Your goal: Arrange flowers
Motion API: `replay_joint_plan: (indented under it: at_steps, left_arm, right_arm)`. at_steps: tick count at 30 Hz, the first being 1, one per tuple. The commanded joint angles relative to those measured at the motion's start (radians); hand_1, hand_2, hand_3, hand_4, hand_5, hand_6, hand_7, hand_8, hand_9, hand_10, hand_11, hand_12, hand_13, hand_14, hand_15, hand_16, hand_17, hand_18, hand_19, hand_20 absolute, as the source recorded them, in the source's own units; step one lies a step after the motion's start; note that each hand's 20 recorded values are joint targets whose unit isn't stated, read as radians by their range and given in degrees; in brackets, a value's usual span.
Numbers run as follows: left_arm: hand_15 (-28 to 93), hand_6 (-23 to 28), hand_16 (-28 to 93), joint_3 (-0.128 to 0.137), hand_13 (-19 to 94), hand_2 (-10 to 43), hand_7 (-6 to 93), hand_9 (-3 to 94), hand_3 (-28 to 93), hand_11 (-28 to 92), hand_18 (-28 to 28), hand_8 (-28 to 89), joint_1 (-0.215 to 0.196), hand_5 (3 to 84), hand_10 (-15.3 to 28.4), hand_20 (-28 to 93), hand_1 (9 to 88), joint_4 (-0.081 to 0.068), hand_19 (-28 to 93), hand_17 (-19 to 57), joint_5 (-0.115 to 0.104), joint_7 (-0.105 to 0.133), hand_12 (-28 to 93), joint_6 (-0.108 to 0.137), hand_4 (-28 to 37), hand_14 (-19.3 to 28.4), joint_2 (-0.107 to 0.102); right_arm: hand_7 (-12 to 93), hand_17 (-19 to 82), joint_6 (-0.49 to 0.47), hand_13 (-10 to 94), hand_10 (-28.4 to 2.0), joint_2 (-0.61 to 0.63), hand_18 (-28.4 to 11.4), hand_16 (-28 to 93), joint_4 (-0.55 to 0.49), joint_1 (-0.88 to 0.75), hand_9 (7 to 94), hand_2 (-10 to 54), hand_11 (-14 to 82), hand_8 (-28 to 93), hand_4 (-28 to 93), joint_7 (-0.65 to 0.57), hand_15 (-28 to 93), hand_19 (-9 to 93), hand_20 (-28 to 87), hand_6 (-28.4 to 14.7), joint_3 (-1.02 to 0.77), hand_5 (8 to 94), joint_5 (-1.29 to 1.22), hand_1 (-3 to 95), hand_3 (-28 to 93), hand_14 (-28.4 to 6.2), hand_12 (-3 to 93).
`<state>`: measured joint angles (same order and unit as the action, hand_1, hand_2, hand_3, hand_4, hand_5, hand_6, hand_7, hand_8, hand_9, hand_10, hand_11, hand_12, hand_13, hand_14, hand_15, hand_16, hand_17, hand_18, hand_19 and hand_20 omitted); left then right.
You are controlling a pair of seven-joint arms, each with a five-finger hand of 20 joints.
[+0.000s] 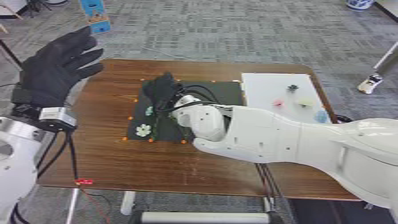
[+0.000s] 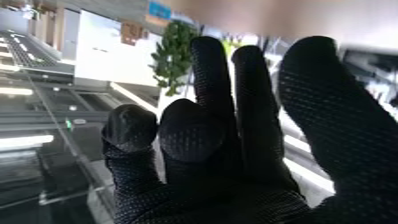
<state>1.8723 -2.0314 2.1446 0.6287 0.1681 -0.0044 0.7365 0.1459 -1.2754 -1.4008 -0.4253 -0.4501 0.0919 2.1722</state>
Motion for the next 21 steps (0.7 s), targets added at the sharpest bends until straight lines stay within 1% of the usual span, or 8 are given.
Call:
replay_joint_plan:
  at_steps: [1,2,3,5,9,13,14,21]
  left_arm:
    - [20,2.4,3,0.019,21,-6.2,15.9,25.9,70,14,22.6,-8,-0.089,29.5,11.1,8,20.9,0.027,43,-11.2,0.006,-0.010,15,0.000,-28.3,13.5,0.084]
    - [20,2.4,3,0.026,21,-6.4,15.9,25.9,70,14,22.7,-8,-0.105,29.5,11.1,8,20.9,0.034,43,-11.2,0.010,-0.014,15,0.003,-28.3,13.5,0.094]
    - [20,2.3,3,0.014,21,-6.7,15.8,25.9,70,14,22.7,-8,-0.090,29.4,11.1,8,21.0,0.029,43,-11.2,0.014,-0.016,15,0.009,-28.3,13.5,0.097]
    - [20,2.3,3,0.014,21,-6.9,15.8,25.8,70,14,22.7,-8,-0.105,29.3,11.1,8,21.1,0.035,43,-11.2,0.011,-0.012,15,0.014,-28.3,13.4,0.120]
    - [20,2.1,3,0.027,21,-6.9,15.9,25.8,70,14,22.8,-8,-0.144,29.2,11.1,8,21.1,0.049,43,-11.3,0.009,-0.007,15,0.023,-28.3,13.5,0.151]
    - [20,2.2,3,0.024,21,-6.7,15.8,25.9,70,14,22.7,-8,-0.155,29.3,11.2,8,21.1,0.051,43,-11.3,0.009,-0.006,16,0.026,-28.3,13.4,0.163]
    - [20,2.2,3,0.028,21,-6.7,15.8,25.9,70,14,22.7,-8,-0.164,29.3,11.2,8,21.0,0.056,43,-11.3,0.008,-0.010,16,0.030,-28.3,13.4,0.169]
    - [20,2.3,3,0.030,21,-6.6,15.7,25.8,70,14,22.6,-8,-0.186,29.3,11.1,8,20.9,0.059,43,-11.2,0.012,-0.018,16,0.033,-28.3,13.4,0.182]
  right_arm:
    - [24,31,-0.030,63,-9.2,0.381,-20.6,38,-0.240,-0.131,58.5,-9.5,24.2,-14,-28,-0.002,86,89,59,1.5,-0.257,51.6,0.015,35.8,82,-7.0,22.9]
    - [24,31,-0.029,63,-9.5,0.407,-20.7,37,-0.233,-0.166,58.0,-9.5,23.9,-13,-28,0.012,86,89,59,1.3,-0.303,51.4,0.016,35.9,81,-7.1,22.9]
    - [24,31,-0.032,62,-9.9,0.436,-20.8,37,-0.233,-0.194,57.4,-9.5,23.5,-13,-28,0.013,86,88,58,1.1,-0.345,51.2,0.020,35.9,80,-7.4,22.9]
    - [23,30,-0.011,61,-10.6,0.496,-21.0,37,-0.243,-0.248,55.8,-9.5,23.0,-13,-28,-0.017,86,88,58,0.4,-0.395,49.8,0.016,36.3,76,-8.0,22.9]
    - [22,29,-0.015,57,-11.8,0.564,-21.4,36,-0.222,-0.367,50.7,-9.5,22.8,-11,-28,-0.052,86,88,59,-1.7,-0.516,45.8,0.017,38.4,70,-9.3,23.0]
    - [21,29,0.037,55,-13.4,0.608,-21.6,33,-0.194,-0.440,44.6,-9.5,22.1,-10,-28,-0.144,86,88,59,-3.7,-0.570,41.7,0.019,39.0,68,-10.8,23.2]
    - [20,29,0.005,54,-13.7,0.620,-21.5,32,-0.198,-0.457,43.9,-9.5,21.9,-10,-28,-0.155,86,88,59,-4.3,-0.586,41.3,0.013,38.2,69,-11.1,23.2]
    - [19,29,0.018,54,-15.0,0.743,-22.8,30,-0.243,-0.612,46.4,-9.5,21.2,-9,-28,-0.258,86,88,58,-5.9,-0.687,43.5,0.051,35.0,70,-12.1,22.5]
